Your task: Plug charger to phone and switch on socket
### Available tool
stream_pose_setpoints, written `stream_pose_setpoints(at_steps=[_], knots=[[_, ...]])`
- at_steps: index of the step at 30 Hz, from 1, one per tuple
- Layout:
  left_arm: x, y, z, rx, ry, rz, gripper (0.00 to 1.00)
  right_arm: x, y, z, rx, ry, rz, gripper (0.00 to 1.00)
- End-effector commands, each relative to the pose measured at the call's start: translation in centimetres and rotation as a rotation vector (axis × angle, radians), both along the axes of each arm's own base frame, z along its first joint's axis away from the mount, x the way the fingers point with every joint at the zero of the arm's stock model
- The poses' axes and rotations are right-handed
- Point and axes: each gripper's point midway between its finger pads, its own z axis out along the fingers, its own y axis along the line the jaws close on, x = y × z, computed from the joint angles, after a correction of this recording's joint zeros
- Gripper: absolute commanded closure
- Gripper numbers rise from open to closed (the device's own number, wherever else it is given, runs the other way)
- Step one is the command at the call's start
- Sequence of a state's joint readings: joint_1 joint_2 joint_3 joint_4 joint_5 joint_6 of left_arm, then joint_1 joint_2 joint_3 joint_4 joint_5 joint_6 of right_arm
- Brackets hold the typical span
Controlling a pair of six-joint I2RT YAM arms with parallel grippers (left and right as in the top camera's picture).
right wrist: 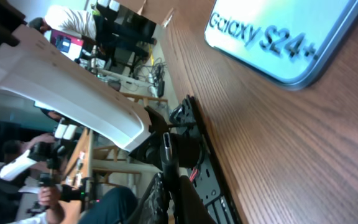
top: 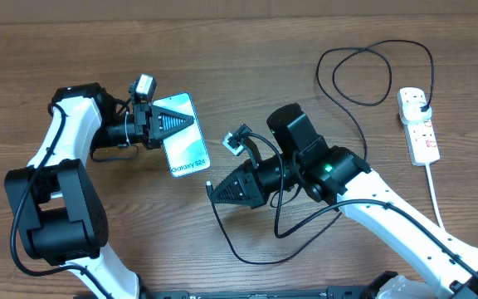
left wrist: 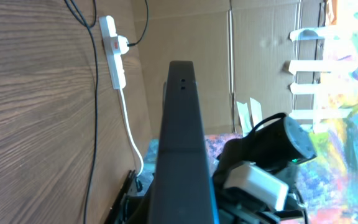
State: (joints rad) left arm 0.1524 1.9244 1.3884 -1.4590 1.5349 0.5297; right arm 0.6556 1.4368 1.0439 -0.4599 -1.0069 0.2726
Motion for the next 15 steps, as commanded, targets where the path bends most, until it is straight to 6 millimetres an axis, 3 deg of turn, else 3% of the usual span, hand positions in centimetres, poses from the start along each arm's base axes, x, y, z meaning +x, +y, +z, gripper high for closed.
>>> stream_pose_setpoints(at_steps=[1, 8, 15], knots=[[0.8, 0.2, 1.5, -0.040, -0.019, 0.022, 0.96, -0.5, 0.4, -0.4, 0.022, 0.057, 0.025, 0.96], [0.7, -1.3, 1.4, -0.033, -0.084, -0.024, 0.96, 0.3, 1.2, -2.3, 0.012, 0.082, 0.033, 0.96], [0.7, -3.5, 1.2, -0.038, -0.069, -0.091, 0.96, 1.1, 1.4, -2.2, 0.044, 0.065, 0.036, 0.96]])
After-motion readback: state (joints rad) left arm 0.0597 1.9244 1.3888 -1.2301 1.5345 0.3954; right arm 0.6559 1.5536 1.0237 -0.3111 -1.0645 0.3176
